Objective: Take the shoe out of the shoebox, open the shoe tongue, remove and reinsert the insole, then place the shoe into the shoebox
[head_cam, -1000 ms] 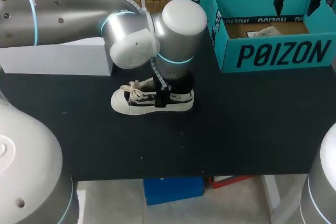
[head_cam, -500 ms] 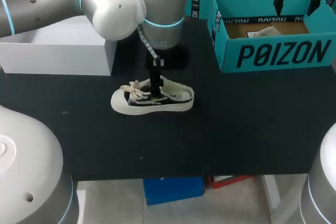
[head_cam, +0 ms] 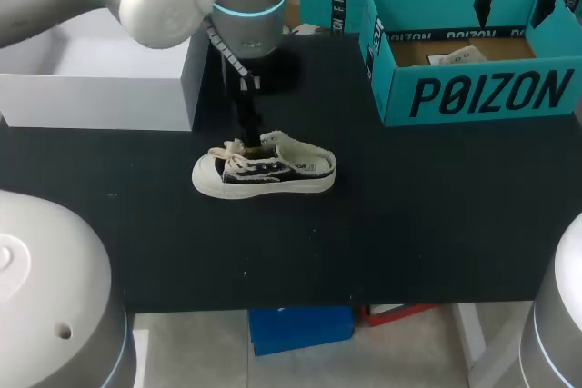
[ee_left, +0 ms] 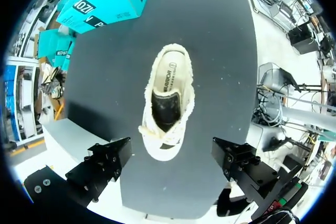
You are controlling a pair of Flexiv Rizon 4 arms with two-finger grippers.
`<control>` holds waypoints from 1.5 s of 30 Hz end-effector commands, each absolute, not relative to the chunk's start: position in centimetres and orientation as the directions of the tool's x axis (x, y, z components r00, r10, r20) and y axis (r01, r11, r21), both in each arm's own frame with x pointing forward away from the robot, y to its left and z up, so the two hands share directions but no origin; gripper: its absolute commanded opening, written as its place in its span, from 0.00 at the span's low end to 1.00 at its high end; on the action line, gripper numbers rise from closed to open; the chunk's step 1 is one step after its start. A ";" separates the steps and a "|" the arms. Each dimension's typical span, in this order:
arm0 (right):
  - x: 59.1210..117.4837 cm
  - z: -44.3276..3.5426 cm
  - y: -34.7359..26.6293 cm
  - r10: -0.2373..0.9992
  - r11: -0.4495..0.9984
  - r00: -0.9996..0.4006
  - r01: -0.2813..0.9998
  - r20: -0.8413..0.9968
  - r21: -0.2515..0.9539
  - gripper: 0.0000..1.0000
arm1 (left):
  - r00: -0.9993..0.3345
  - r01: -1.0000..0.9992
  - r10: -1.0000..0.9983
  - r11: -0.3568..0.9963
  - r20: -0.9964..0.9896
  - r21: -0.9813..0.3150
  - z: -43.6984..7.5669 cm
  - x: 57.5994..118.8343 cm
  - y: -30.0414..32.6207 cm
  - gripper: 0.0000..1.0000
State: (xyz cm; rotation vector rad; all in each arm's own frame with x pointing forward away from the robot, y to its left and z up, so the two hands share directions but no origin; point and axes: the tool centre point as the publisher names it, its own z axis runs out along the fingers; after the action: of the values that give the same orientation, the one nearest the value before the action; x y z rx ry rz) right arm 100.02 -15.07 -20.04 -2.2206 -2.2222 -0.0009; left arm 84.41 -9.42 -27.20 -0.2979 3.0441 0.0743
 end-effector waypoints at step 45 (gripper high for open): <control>100.0 -20.0 -15.0 1.000 0.000 0.000 1.000 0.000 0.000 1.00 | -0.983 -0.101 -0.168 0.835 -0.076 -0.541 -27.1 81.7 0.0 1.00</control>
State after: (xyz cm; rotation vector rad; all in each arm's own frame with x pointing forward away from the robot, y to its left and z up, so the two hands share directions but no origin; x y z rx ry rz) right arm 100.02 -15.07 -20.04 -2.2206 -2.2223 -0.0010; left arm 81.88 -0.29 -26.83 -0.2185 2.9213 -0.7765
